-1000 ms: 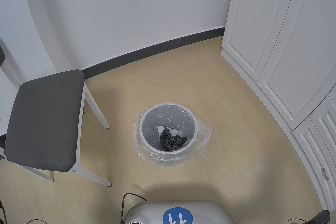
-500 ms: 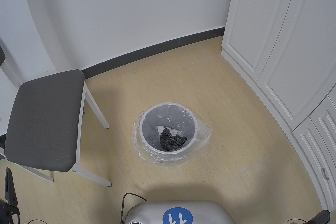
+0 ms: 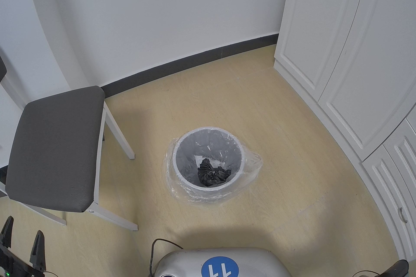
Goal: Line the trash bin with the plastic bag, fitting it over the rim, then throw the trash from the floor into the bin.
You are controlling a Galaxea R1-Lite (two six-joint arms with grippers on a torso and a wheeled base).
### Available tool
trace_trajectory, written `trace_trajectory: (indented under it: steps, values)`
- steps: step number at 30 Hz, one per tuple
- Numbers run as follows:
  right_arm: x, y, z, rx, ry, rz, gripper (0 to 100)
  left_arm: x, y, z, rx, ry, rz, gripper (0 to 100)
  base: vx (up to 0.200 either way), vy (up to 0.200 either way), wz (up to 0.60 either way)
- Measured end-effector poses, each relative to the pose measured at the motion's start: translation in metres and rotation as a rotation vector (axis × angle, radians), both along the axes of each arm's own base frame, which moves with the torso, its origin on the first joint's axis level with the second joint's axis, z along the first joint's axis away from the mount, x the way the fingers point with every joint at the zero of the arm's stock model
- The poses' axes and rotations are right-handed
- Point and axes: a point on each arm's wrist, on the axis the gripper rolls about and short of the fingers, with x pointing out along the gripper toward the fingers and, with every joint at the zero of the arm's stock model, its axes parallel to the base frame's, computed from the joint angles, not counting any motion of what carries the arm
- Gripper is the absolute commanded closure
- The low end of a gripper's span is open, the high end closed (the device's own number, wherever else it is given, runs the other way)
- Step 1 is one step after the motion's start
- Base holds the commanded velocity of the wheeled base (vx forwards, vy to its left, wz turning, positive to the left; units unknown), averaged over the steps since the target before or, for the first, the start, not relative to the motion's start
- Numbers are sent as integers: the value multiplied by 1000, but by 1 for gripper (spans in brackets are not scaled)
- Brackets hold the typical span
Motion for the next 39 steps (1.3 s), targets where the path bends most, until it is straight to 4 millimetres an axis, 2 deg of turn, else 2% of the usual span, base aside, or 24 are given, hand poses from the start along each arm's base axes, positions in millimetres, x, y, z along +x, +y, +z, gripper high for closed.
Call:
trace_trajectory:
  steps: [5, 17, 23, 31, 39]
  values:
    - [6, 2, -9, -53, 117, 49, 0, 0, 0, -1, -5, 6, -15, 0, 0, 0, 0]
    - [16, 2, -34, -64, 386, 89, 0, 0, 1, -2, 14, 22, 48, 0, 0, 0, 0]
    - [19, 3, -49, -75, 528, 125, 0, 0, 0, -3, 18, 34, 20, 0, 0, 0, 0]
    - [20, 6, -50, -153, 548, 249, 0, 0, -1, -9, 46, 90, -49, 0, 0, 0, 0]
    - [20, 9, -52, -140, 544, 391, 0, 0, -1, -8, 48, 80, -50, 0, 0, 0, 0]
